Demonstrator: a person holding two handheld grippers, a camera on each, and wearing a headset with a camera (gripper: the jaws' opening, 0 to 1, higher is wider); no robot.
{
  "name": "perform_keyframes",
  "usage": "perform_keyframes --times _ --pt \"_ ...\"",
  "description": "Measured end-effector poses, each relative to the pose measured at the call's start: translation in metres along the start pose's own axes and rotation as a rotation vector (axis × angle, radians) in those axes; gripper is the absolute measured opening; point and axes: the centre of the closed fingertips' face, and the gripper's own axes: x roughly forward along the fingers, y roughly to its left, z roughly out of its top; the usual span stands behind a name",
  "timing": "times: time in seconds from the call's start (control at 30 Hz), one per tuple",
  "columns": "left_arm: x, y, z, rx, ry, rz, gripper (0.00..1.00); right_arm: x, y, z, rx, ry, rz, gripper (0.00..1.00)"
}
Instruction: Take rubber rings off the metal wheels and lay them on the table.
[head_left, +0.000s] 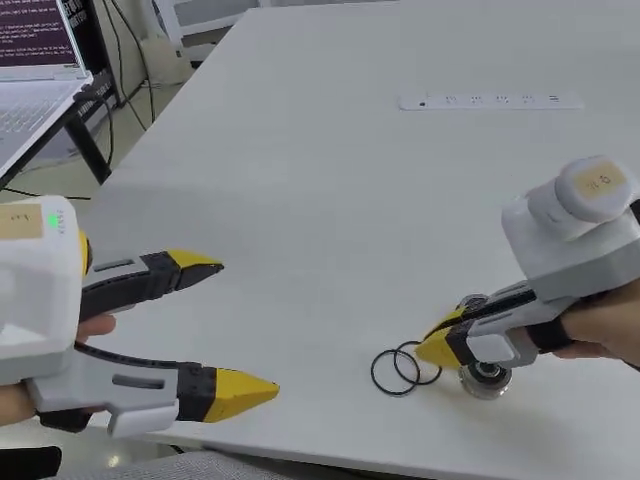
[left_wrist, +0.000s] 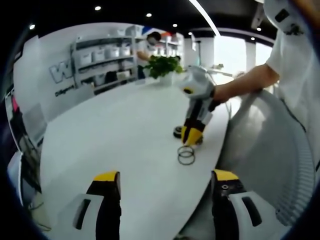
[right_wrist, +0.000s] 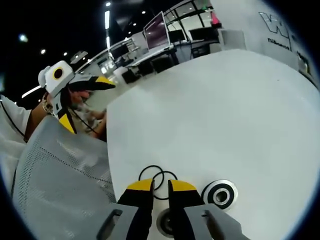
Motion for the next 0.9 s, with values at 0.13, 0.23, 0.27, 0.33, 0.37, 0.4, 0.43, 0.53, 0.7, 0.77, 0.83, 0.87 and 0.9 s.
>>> perform_keyframes --times 0.13,0.23,0.27,0.33,0.37,0.4,0.43,0.53,0.7,0.77,0.83,0.87,0.9 --pt "0.0 0.0 0.002 -0.006 -0.006 0.001 0.76 -0.005 0.001 0.002 -0.028 -0.006 -0.008 0.09" --pt "0.0 0.0 0.0 -0.001 0.006 0.007 0.76 -0.011 0.007 0.011 -0.035 -0.041 0.015 0.1" --pt "0.0 0.0 0.0 -0.002 0.006 0.007 0.76 -0.014 0.007 0.014 -0.041 -0.051 0.012 0.11" --pt "0.0 -0.001 0.0 -0.006 0.004 0.005 0.76 -0.019 0.006 0.021 -0.059 -0.077 0.001 0.12" --pt "0.0 -0.001 0.0 -0.006 0.006 0.004 0.75 -0.02 0.007 0.025 -0.036 -0.099 0.001 0.13" --pt "0.0 -0.001 -0.001 -0.005 0.01 0.004 0.75 -0.025 0.008 0.031 -0.022 -0.126 0.015 0.13" --pt "0.001 -0.001 -0.001 -0.003 0.014 0.003 0.75 -0.029 0.008 0.037 -0.018 -0.15 0.016 0.14" --pt "0.001 0.001 -0.001 0.0 0.017 0.003 0.75 -0.04 0.003 0.044 -0.02 -0.183 -0.008 0.16" --pt "0.005 0.002 0.003 0.001 0.01 -0.004 0.75 -0.057 -0.012 0.051 -0.036 -0.22 -0.073 0.18" --pt "0.007 0.002 0.005 0.003 0.004 -0.008 0.75 -0.065 -0.017 0.055 -0.037 -0.244 -0.095 0.2" --pt "0.009 0.001 0.007 0.003 -0.001 -0.016 0.75 -0.072 -0.019 0.059 -0.054 -0.267 -0.113 0.21" --pt "0.01 0.001 0.008 0.004 -0.001 -0.02 0.75 -0.076 -0.02 0.061 -0.058 -0.277 -0.119 0.23" --pt "0.011 0.0 0.008 0.007 -0.001 -0.025 0.75 -0.081 -0.021 0.064 -0.06 -0.298 -0.124 0.24"
